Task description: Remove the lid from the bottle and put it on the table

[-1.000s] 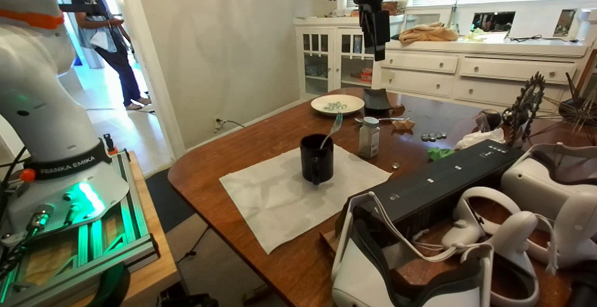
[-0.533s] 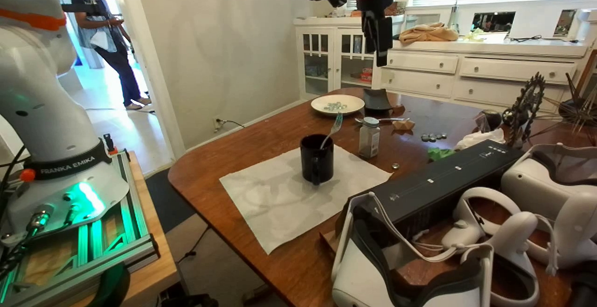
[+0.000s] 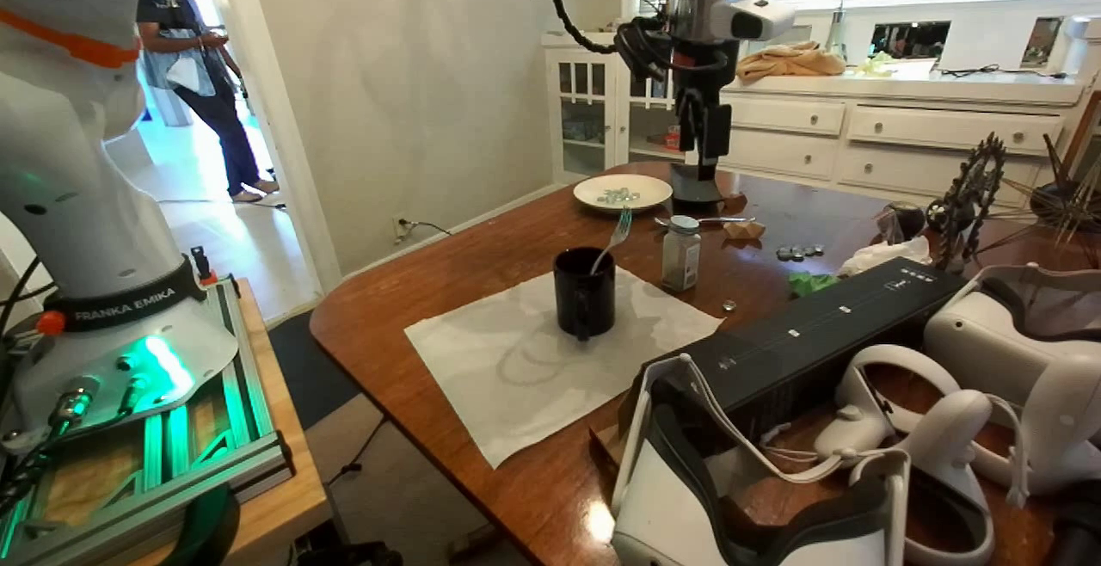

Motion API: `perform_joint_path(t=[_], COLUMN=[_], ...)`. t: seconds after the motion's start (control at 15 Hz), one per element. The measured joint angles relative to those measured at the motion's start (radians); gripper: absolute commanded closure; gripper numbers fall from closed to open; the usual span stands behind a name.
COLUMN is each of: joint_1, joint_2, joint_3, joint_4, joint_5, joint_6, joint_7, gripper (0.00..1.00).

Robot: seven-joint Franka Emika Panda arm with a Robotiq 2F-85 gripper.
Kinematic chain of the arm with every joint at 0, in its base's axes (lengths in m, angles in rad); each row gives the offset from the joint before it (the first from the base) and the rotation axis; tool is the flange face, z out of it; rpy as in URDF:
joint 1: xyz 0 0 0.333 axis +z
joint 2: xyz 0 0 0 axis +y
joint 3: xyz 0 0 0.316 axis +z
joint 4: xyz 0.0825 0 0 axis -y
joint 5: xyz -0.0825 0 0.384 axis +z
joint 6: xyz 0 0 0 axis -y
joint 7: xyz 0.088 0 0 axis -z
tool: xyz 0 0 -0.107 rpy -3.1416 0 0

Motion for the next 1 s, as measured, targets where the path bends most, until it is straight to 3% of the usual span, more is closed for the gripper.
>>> perform_joint_path(t=[0.33,1.0], joint_1=[-0.006,-0.007], joint_2=[0.066,0.113], joint_3=[0.020,0.018], joint_4=[0.068,0.063], joint_5=[-0.001,-0.001], joint_6=[-0.058,-0.065], joint_7=[0.007,0.109], gripper=[0.00,0.00])
